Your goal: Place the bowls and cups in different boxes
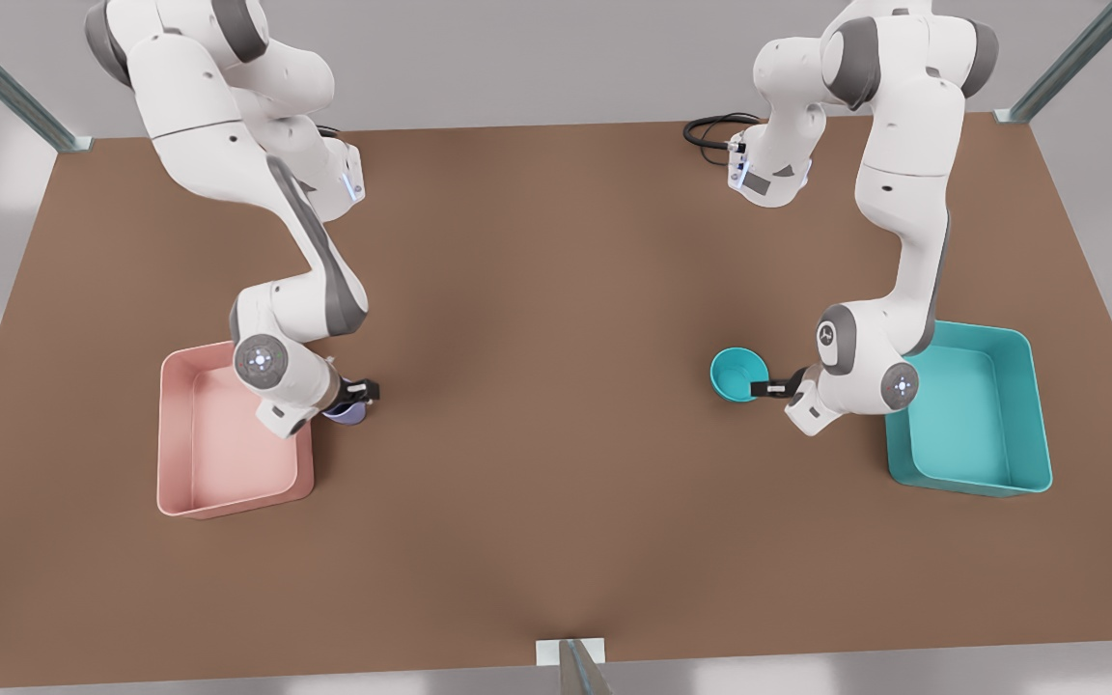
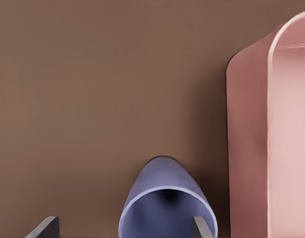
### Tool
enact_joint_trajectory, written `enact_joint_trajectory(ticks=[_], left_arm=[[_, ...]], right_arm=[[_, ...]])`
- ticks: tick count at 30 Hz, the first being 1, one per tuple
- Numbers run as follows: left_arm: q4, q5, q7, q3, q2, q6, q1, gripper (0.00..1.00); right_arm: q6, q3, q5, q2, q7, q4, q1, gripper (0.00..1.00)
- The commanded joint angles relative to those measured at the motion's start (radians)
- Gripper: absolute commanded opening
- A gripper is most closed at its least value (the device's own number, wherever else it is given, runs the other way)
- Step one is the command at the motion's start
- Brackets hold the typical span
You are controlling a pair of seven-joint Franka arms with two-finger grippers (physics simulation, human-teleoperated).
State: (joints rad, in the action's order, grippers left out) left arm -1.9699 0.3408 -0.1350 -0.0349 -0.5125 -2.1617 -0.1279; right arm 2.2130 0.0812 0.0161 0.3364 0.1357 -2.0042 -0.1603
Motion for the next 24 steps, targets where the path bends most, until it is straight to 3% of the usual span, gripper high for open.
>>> enact_joint_trajectory(ticks=[1, 6, 7, 8, 13, 16, 19, 21, 24], left_arm=[[0.0, 0.003, -0.176, 0.001, 0.003, 0.014, -0.001, 0.87], [0.002, 0.032, -0.176, 0.004, 0.011, 0.071, -0.004, 0.87], [0.002, 0.032, -0.176, 0.004, 0.011, 0.069, -0.004, 0.74], [0.003, 0.032, -0.176, 0.004, 0.009, 0.066, -0.004, 0.53], [0.011, 0.084, -0.179, 0.004, 0.006, 0.062, -0.002, 0.24], [0.032, 0.083, -0.176, 0.001, 0.011, 0.074, -0.002, 0.21], [0.111, 0.07, -0.176, -0.06, 0.042, 0.223, 0.001, 0.21], [0.203, -0.045, -0.17, -0.148, 0.098, 0.318, 0.039, 0.21], [0.332, -0.089, -0.172, -0.154, 0.103, 0.35, 0.198, 0.21]], right_arm=[[0.08, 0.0, 0.002, 0.001, 0.009, -0.013, 0.001, 1.0], [0.079, 0.0, 0.001, 0.029, 0.007, -0.027, -0.002, 1.0], [0.08, 0.0, 0.001, 0.035, 0.007, -0.025, -0.002, 1.0], [0.08, 0.0, 0.001, 0.036, 0.007, -0.027, -0.002, 1.0], [0.125, 0.0, 0.001, 0.046, 0.007, -0.07, 0.001, 1.0], [0.151, 0.0, 0.001, 0.047, 0.007, -0.09, 0.001, 1.0], [0.152, 0.0, 0.001, 0.049, 0.007, -0.09, -0.001, 1.0], [0.152, 0.0, -0.001, 0.05, 0.007, -0.088, -0.002, 0.84], [0.152, 0.0, -0.001, 0.055, 0.007, -0.084, -0.002, 0.6]])
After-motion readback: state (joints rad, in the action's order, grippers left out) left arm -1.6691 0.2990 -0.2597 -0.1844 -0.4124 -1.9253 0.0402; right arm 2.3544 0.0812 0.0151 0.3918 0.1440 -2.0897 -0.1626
